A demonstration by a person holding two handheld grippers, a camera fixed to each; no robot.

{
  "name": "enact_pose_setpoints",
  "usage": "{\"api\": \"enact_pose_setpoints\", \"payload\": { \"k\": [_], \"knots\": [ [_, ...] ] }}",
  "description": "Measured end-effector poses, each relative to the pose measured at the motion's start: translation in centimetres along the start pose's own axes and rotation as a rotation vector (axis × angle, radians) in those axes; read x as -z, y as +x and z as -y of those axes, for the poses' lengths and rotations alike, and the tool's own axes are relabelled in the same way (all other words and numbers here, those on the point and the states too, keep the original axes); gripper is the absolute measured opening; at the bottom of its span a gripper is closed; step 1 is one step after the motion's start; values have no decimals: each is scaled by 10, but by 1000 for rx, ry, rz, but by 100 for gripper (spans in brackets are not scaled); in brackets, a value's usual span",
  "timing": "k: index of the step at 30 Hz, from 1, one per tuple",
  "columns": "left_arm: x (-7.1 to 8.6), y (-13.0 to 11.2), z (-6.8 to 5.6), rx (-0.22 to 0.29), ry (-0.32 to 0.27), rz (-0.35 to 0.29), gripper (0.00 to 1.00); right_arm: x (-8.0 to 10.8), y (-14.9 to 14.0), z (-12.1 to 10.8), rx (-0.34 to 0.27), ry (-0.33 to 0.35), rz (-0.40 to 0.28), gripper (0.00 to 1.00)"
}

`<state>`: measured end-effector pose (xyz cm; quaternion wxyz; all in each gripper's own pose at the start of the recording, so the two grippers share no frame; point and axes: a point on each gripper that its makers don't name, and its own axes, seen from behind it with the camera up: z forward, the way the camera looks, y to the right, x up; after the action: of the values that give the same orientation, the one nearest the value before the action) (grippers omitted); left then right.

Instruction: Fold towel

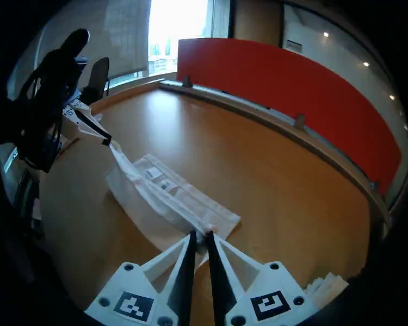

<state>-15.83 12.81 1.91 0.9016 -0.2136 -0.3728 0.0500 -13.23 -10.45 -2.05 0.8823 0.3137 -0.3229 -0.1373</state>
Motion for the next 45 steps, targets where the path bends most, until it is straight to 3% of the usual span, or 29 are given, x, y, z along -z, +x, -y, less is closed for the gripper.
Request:
{"api": "enact_pose_setpoints", "payload": {
  "k": [18,26,33,39,45],
  "knots": [
    [-57,-14,16,7,9,37,11,-45,-21,-16,-25,-14,63,16],
    [-72,-19,20,-13,28,55,11,-59,-30,-21,-48,-22,83,20],
    [-78,-17,25,-33,54,53,22,-67,-32,-30,-56,-56,84,26],
    [-79,-12,31,-64,84,44,34,-68,-29,-42,-72,-100,77,40],
    [-74,-13,36,-55,93,47,64,-66,-28,-47,-75,-119,75,74]
  ]
}}
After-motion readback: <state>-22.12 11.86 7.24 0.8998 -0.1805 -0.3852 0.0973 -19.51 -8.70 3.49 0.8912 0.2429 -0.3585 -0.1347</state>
